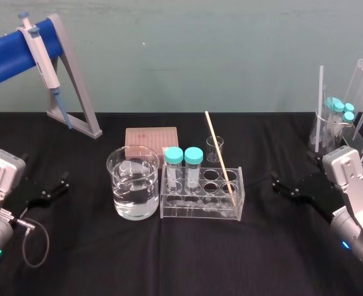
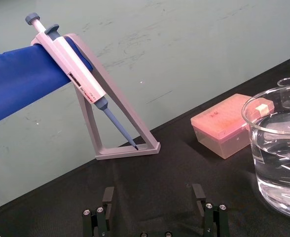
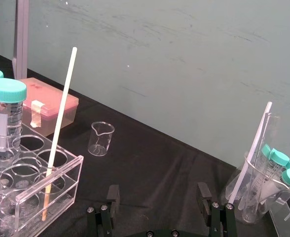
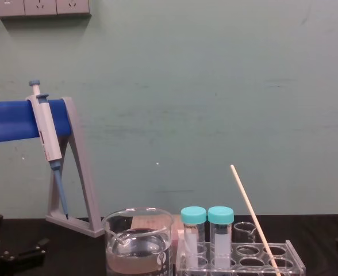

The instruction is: Hold the thermometer with one hand and immerse one end into the beaker, then reinsert it into the test tube rack.

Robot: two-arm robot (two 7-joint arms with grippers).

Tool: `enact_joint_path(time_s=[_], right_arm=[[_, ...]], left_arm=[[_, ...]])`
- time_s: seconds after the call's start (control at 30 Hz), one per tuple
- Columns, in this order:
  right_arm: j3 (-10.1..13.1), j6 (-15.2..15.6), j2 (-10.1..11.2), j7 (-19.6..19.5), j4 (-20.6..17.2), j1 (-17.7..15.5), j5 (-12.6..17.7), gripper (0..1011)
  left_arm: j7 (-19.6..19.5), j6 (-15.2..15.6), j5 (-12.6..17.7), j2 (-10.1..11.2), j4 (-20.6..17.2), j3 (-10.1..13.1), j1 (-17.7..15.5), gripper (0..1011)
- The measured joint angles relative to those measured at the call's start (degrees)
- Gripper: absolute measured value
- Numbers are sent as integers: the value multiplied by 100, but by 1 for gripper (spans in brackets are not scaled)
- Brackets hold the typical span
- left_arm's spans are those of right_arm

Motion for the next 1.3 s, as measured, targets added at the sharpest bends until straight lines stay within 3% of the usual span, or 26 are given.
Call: enact_joint_path(time_s=[1.3], right_arm=[[0, 1, 0, 1, 0, 0, 0, 1003]], left_arm=[[0, 0, 0, 0, 0, 0, 0, 1004]])
